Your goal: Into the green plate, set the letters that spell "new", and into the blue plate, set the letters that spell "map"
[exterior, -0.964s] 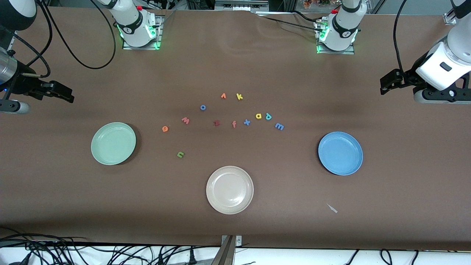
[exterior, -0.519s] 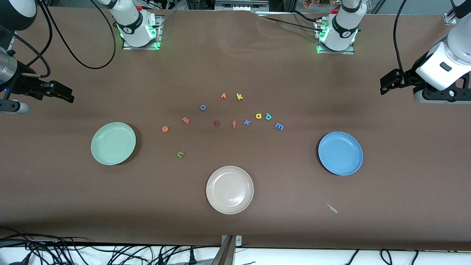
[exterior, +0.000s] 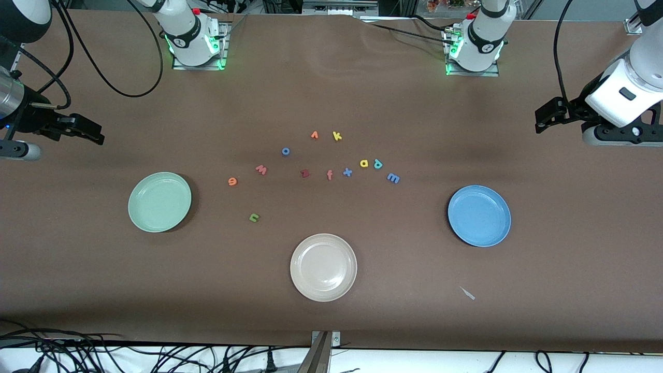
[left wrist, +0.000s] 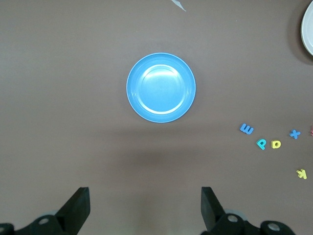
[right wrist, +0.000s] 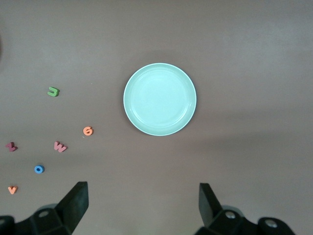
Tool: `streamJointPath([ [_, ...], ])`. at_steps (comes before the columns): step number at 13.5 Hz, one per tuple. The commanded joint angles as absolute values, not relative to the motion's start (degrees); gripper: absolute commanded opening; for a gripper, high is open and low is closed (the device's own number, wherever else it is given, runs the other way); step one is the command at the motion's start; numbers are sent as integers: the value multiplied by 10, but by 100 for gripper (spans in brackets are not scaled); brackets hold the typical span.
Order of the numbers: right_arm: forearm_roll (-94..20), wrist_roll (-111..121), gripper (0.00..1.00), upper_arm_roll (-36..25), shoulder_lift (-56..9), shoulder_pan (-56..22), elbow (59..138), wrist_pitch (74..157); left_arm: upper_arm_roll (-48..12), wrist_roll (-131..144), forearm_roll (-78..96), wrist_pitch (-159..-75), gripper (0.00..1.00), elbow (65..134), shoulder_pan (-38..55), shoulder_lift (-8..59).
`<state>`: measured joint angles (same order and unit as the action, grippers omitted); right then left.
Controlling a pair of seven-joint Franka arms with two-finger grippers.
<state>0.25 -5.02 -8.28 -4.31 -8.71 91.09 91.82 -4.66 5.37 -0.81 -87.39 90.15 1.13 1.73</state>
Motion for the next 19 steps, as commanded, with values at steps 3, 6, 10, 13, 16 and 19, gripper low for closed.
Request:
streamJointPath([
  [3, -6, -54, 100, -83, -37, -87, 918, 919, -47, 54, -16, -868, 100, 904, 14, 11],
  [6, -6, -54, 100, -83, -37, -87, 918, 919, -47, 54, -16, -868, 100, 904, 14, 11],
  [10, -6, -50, 100, -83, -40, -88, 917, 921, -48, 54, -15, -868, 100, 904, 14, 11],
  [13, -6, -47, 100, -81, -61, -90, 913, 929, -48, 54, -15, -869, 100, 905, 15, 13],
  [16, -7, -47, 100, -77, -84, -91, 914, 929, -68, 54, -16, -869, 100, 905, 16, 14],
  [19, -33, -47, 100, -77, -113, -98, 906, 931, -80, 46, -15, -869, 100, 904, 17, 25],
])
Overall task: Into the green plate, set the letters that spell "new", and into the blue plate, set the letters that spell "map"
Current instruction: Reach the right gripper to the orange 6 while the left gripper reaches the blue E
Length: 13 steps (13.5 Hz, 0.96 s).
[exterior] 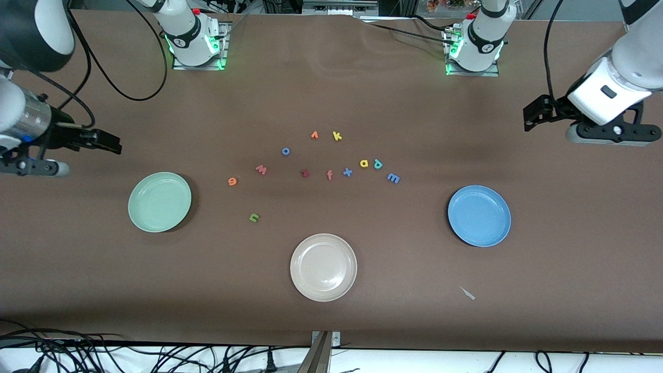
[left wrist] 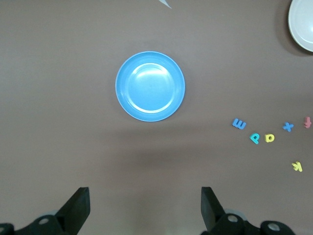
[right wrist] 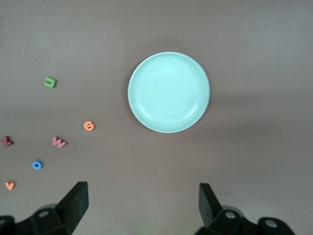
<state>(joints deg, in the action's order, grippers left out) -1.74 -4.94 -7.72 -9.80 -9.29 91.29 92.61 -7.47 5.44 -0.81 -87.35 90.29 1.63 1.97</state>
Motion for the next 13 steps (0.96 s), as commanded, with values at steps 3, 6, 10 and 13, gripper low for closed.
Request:
streamJointPath([
  [3, -36, -57, 100, -76, -140, -124, 929, 984, -85, 46, -22, -868, 100, 903, 22, 57],
  [6, -45, -104, 100, -76, -156, -162, 990, 1088, -86, 82, -13, -869, 100, 904, 21, 89],
  [10, -47, -114, 100, -61, -193, -189, 1031, 1177, -86, 262, 39, -896, 100, 904, 24, 130],
  [13, -47, -150, 100, -36, -192, -191, 1126, 1311, -90, 391, 39, -910, 100, 906, 58, 158],
])
